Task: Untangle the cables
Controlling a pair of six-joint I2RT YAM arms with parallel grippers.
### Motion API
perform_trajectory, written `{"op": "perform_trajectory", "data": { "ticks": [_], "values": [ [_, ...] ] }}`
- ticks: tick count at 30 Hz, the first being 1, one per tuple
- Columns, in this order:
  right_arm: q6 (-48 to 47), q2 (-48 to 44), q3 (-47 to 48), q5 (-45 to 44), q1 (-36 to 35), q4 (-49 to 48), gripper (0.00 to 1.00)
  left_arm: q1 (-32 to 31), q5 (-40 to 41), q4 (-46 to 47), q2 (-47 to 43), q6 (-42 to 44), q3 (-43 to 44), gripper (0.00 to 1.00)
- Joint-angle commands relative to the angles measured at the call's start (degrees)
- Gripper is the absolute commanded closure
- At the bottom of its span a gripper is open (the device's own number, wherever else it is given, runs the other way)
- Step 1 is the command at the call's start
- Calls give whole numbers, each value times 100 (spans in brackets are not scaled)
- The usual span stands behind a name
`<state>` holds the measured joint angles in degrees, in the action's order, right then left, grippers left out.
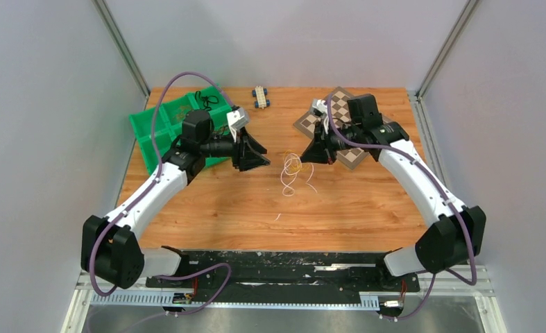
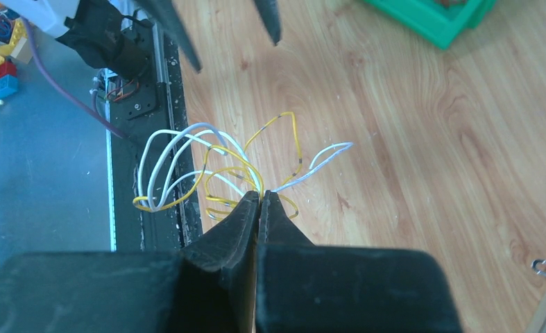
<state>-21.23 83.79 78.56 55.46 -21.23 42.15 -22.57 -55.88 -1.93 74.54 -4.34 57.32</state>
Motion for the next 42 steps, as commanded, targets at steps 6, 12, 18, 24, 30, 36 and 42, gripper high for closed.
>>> {"op": "perform_trajectory", "data": {
  "ticks": [6,12,18,24,30,36,42],
  "values": [
    [-782,-627,-297,182,-491,-408,100,-176,-648,-198,144,974,417,38],
    [-777,-707,-300,11,-681,-475,100,-551,-628,-427,266,1120,531,34],
    [-742,-804,-337,-52,-765,-541,100,-677,-431,-456,484,820,647,53],
    [-719,-950,-497,-524,-622,-534,100,-619,-300,-1026,277,947,732,100],
    [-1007,-1109,-946,-1122,-67,-294,100,262,-235,-1049,-122,472,514,100],
    [-1741,-975,-1444,-1574,1086,255,100,1720,28,-1435,-48,312,886,100],
    [-2449,-795,-1656,-1712,2042,759,100,2628,147,-1687,120,414,1274,100]
  ]
}}
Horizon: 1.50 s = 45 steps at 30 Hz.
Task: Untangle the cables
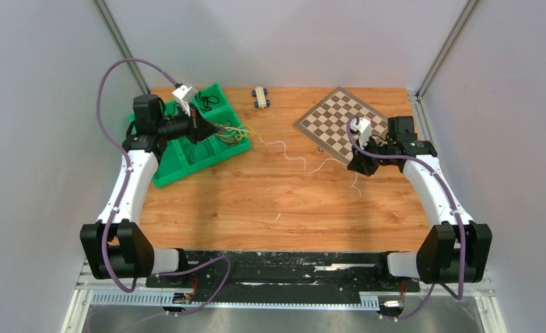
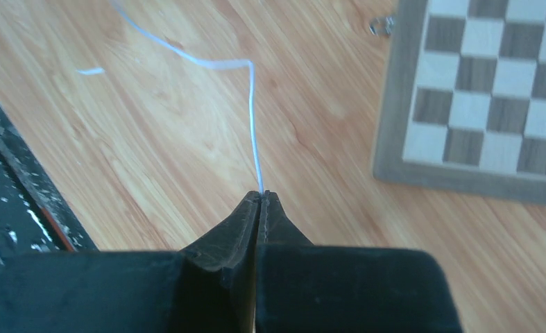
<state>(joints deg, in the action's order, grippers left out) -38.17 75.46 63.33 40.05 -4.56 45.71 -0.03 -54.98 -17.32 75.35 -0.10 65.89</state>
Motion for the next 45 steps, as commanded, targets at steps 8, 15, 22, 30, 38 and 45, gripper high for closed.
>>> {"op": "perform_trajectory", "data": {
  "ticks": [8,15,22,30,38,45],
  "values": [
    [-1193,218,-533,-495,935,560,100,729,80,-116,63,-111,811,100],
    [-2106,415,-1012,-913,1942,664,100,1695,657,-382,386,283,1415,100],
    [-2513,528,-1117,-1047,2425,685,100,2208,1464,-879,1035,367,2171,100],
    [-1922,700,-730,-501,2415,775,100,2218,2924,-931,1364,439,2510,100],
    [-1342,630,-327,2,2282,919,100,2218,4983,-1403,2209,713,3159,100],
    [-911,472,-233,270,2018,911,100,2217,6125,-999,2939,1103,3416,100]
  ]
}}
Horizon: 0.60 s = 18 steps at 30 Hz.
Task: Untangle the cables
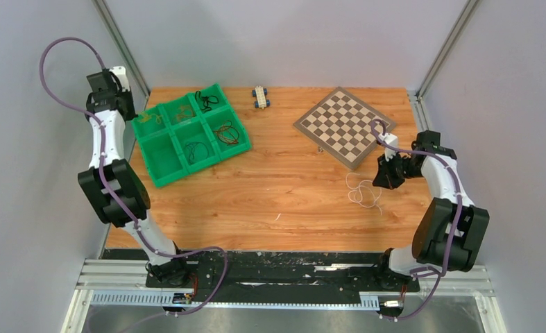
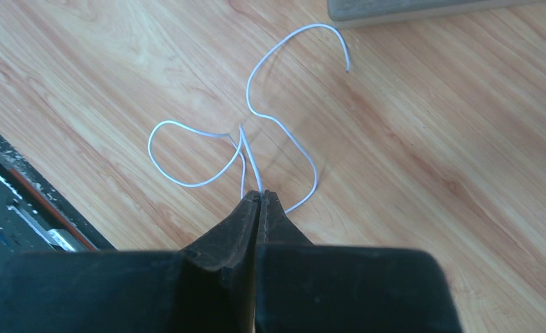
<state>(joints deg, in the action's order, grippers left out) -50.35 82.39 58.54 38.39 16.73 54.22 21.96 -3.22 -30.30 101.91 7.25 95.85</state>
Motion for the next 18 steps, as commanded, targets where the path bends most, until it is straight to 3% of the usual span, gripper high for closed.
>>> {"op": "perform_trajectory", "data": {
  "ticks": [1,6,13,15,17,18],
  "values": [
    [348,-235,272,445,-116,61,100,15,1014,295,470,420,523,100],
    [473,-364,368,512,-137,79,100,4,1335,494,830,757,523,100],
    [611,-494,330,628,-281,91,100,-84,940,336,1173,754,726,100],
    [698,-504,402,707,-374,94,100,-101,282,71,1157,666,818,82],
    [866,-515,539,810,-523,96,100,-124,-354,-128,1008,541,816,50],
    [973,-526,636,878,-637,90,100,-129,-730,-167,829,510,743,44]
  ]
}}
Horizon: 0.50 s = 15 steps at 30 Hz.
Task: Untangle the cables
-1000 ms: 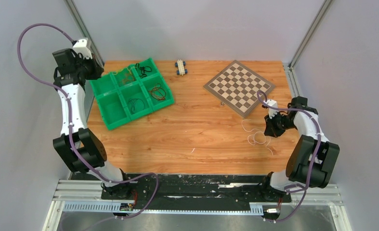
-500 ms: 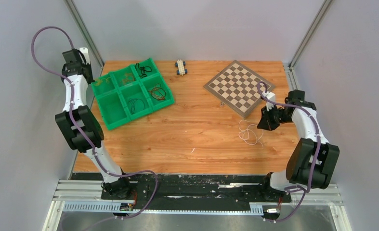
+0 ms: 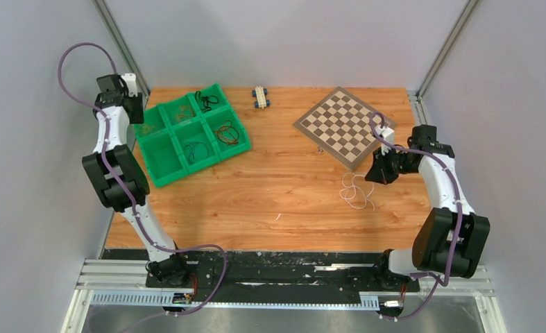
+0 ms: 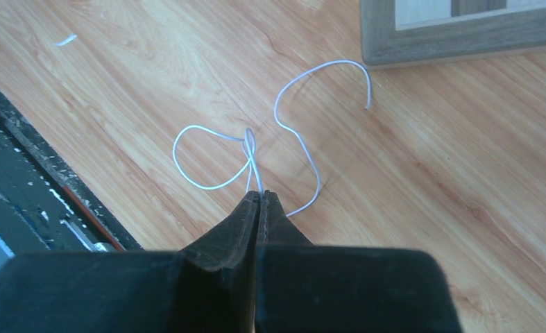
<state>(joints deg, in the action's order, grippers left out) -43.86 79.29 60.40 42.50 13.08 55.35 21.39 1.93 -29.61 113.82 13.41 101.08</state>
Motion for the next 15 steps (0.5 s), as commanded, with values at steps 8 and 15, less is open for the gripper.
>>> {"op": "perform_trajectory", "data": {
  "ticks": [8,15],
  "values": [
    [1580,-270,1505,1035,-2104,-268,100,-166,-3555,882,-1888,-596,-1046,16],
    [1848,-145,1270,936,-2760,-774,100,-958,-4808,417,-2531,-445,-1463,13]
  ]
}}
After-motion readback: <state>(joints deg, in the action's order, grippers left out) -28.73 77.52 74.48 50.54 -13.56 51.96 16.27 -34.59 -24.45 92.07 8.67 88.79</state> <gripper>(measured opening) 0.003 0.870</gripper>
